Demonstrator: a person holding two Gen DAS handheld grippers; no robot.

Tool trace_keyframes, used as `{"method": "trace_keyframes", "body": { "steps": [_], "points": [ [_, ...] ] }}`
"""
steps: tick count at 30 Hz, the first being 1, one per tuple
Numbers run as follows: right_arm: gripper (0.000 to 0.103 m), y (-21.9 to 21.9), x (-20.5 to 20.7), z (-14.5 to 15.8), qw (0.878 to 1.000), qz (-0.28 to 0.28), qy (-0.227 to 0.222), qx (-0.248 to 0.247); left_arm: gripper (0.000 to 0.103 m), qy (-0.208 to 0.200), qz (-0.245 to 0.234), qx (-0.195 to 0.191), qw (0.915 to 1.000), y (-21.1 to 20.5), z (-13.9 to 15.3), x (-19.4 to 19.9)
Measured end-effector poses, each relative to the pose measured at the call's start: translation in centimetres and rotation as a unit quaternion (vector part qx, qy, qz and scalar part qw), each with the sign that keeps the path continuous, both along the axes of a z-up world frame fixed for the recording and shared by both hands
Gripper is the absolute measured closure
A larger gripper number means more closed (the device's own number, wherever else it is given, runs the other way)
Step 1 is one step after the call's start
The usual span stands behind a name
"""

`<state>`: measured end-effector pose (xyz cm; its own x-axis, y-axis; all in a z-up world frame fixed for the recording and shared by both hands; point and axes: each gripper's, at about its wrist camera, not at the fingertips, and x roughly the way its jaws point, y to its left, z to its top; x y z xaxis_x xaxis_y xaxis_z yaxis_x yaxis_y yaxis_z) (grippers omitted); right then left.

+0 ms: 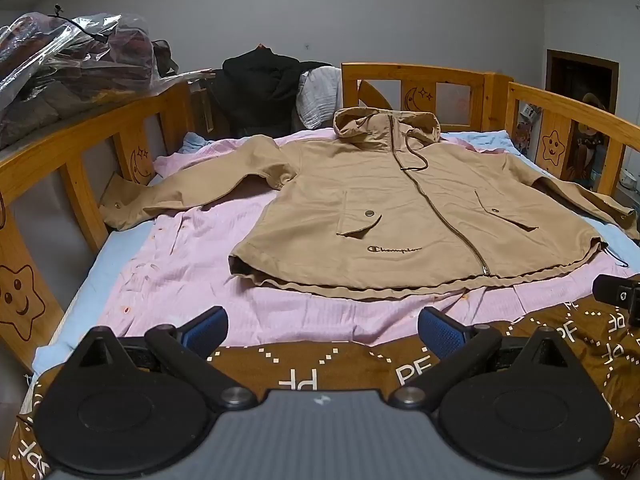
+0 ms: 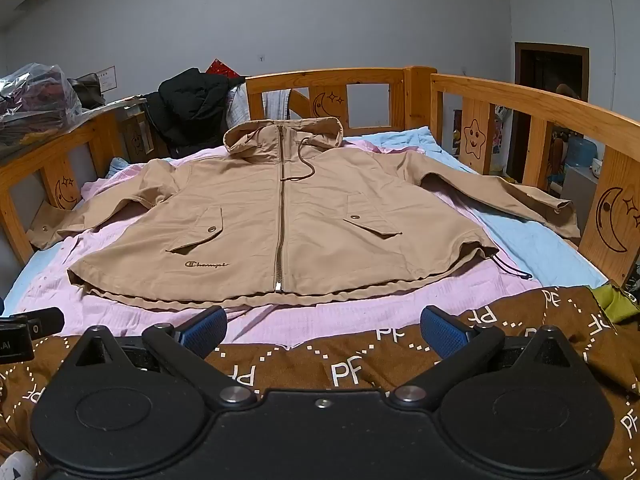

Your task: Fold large clothes

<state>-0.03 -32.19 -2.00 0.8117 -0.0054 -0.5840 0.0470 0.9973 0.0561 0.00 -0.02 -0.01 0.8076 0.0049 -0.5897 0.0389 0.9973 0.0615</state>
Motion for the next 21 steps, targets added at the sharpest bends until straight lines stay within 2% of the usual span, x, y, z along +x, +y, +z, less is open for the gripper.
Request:
{"method": "trace_keyframes", "body": {
  "steps": [21],
  "points": [
    [0.0, -0.07, 0.0, -0.02, 1.0, -0.001, -0.003, 0.003, 0.0, 0.0, 0.0, -0.003, 1.0, 0.02, 0.02, 0.0]
  ]
}}
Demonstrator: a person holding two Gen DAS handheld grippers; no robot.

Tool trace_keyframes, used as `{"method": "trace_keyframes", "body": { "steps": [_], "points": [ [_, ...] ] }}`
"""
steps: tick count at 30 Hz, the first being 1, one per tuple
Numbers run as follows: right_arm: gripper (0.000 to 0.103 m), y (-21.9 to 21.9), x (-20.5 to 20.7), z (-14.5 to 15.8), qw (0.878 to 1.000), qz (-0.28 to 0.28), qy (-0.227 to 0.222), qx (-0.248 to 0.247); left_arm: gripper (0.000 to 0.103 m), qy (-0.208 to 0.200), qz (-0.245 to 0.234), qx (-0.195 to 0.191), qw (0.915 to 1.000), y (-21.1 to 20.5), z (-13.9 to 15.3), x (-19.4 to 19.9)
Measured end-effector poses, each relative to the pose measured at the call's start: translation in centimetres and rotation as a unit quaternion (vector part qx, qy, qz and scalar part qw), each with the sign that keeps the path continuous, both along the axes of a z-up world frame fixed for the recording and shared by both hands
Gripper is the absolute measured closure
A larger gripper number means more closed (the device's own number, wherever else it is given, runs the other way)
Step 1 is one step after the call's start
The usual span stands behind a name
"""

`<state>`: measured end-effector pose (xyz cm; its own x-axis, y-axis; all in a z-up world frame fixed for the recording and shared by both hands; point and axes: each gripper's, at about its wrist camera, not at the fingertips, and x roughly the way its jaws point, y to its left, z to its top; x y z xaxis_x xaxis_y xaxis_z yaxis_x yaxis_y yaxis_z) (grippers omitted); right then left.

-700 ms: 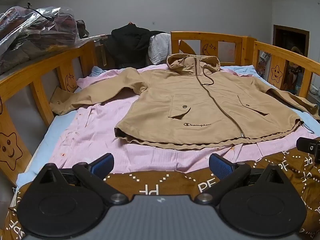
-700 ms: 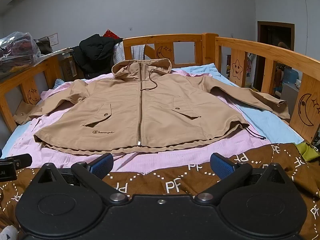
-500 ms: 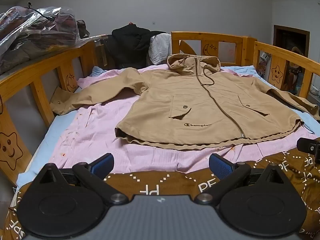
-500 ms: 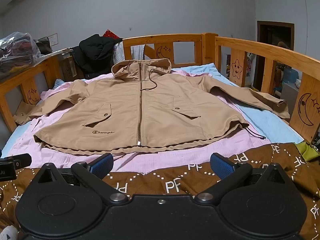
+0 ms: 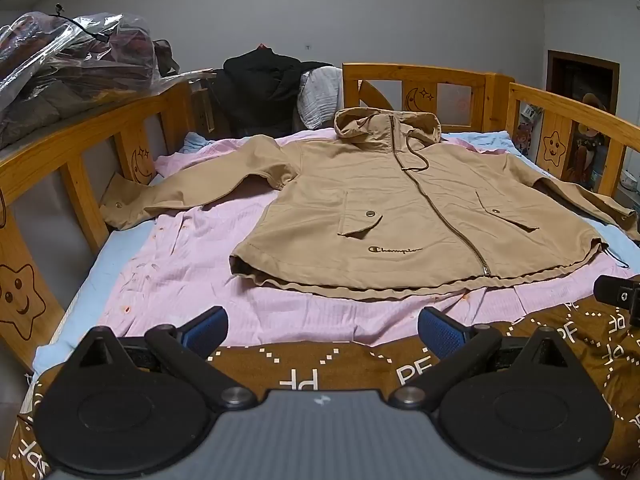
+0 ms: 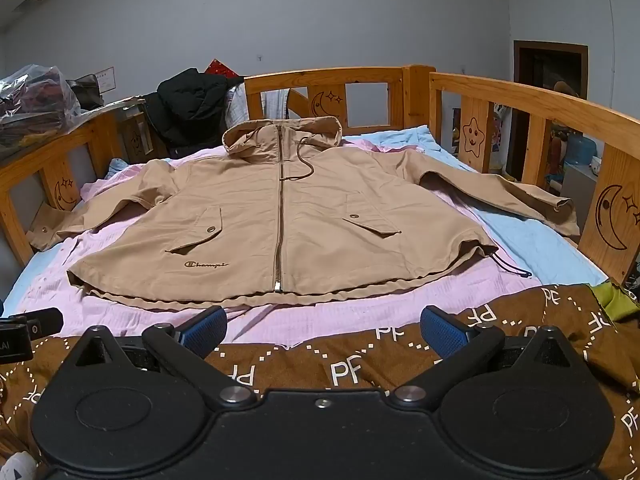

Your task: Fold large clothes

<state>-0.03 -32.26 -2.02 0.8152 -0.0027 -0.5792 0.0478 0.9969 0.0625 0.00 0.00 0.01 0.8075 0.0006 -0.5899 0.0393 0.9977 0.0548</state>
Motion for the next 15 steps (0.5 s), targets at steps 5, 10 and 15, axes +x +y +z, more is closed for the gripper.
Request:
{"method": "trace_keyframes", "body": {
  "steps": [5, 10, 15],
  "points": [
    [0.0, -0.07, 0.02, -0.05, 1.0, 0.0, 0.0, 0.001, 0.0, 0.0, 0.001, 0.0, 1.0, 0.0, 0.0, 0.0],
    [0.0, -0.12, 0.01, -0.07, 1.0, 0.0, 0.001, 0.001, 0.0, 0.001, 0.002, -0.001, 1.0, 0.04, 0.11, -0.01],
    [0.0, -0.11, 0.01, -0.08, 1.0, 0.0, 0.001, 0.001, 0.0, 0.002, 0.002, -0.001, 1.0, 0.06, 0.11, -0.01]
  ]
}}
